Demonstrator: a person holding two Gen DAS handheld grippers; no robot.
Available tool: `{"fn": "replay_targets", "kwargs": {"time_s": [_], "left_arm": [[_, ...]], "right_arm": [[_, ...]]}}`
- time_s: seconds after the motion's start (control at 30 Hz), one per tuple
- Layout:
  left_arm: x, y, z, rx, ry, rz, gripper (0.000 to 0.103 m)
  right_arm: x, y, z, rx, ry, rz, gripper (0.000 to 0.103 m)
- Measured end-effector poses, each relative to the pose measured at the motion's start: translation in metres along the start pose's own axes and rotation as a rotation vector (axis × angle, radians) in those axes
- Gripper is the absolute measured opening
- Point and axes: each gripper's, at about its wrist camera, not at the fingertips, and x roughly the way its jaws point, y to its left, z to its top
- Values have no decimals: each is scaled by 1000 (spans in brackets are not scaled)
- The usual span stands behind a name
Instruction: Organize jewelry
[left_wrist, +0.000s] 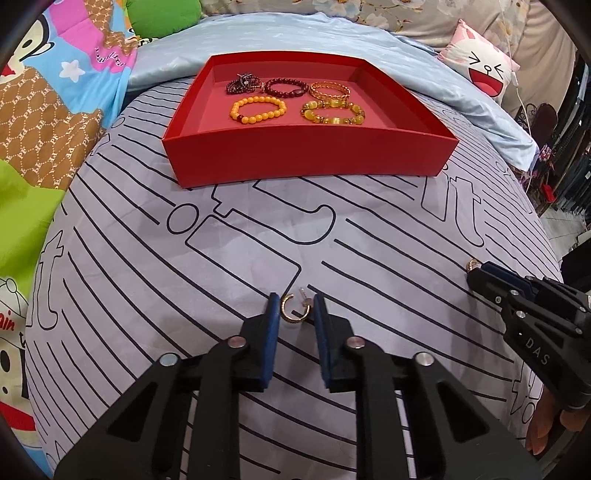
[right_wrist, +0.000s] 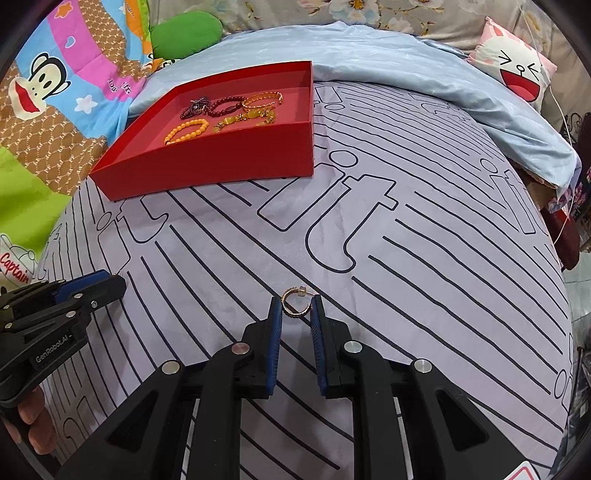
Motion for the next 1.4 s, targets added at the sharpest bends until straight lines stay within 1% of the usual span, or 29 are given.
{"fn": "replay_targets", "kwargs": {"time_s": [0.33, 0.57, 0.8, 1.0, 1.17, 1.4], "left_arm": [[-4, -3, 1, 8, 1, -13, 17], [-21, -9, 13, 23, -34, -31, 17], [-35, -11, 43, 29, -92, -40, 17], [-41, -9, 74, 38, -142, -35, 17], [-37, -7, 102, 39, -166, -32, 17], [-16, 1, 141, 34, -176, -24, 17]], "right_arm": [[-8, 3, 0, 1, -11, 22, 15], [-27, 10, 14, -2, -52, 63, 15], [-43, 20, 49, -21, -111, 103, 15], [-46, 31, 80, -49, -154, 109, 15], [-41, 40, 109, -66, -183, 111, 15], [-18, 46, 145, -65, -187, 112, 15]]}}
